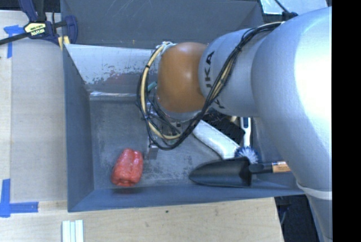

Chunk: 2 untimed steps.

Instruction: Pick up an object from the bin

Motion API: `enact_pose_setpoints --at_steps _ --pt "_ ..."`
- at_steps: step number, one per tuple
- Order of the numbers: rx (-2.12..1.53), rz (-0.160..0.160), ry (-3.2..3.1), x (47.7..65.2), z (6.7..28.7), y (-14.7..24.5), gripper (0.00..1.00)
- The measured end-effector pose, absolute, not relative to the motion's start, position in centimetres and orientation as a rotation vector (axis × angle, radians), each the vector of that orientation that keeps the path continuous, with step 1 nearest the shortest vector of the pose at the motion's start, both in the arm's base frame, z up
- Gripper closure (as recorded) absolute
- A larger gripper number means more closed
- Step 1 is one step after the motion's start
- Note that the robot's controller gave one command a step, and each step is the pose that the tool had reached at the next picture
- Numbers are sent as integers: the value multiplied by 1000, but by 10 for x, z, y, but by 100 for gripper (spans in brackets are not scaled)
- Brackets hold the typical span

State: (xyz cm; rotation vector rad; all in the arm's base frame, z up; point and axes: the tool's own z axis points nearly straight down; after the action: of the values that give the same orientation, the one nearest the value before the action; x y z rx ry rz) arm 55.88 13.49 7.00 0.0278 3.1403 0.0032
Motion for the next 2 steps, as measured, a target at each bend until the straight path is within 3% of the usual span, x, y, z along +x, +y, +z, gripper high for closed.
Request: enact_pose_setpoints --at_steps 1,2 --pt "-242 1 3107 568 134 141 0" --pt "-656 5 3072 495 99 184 0"
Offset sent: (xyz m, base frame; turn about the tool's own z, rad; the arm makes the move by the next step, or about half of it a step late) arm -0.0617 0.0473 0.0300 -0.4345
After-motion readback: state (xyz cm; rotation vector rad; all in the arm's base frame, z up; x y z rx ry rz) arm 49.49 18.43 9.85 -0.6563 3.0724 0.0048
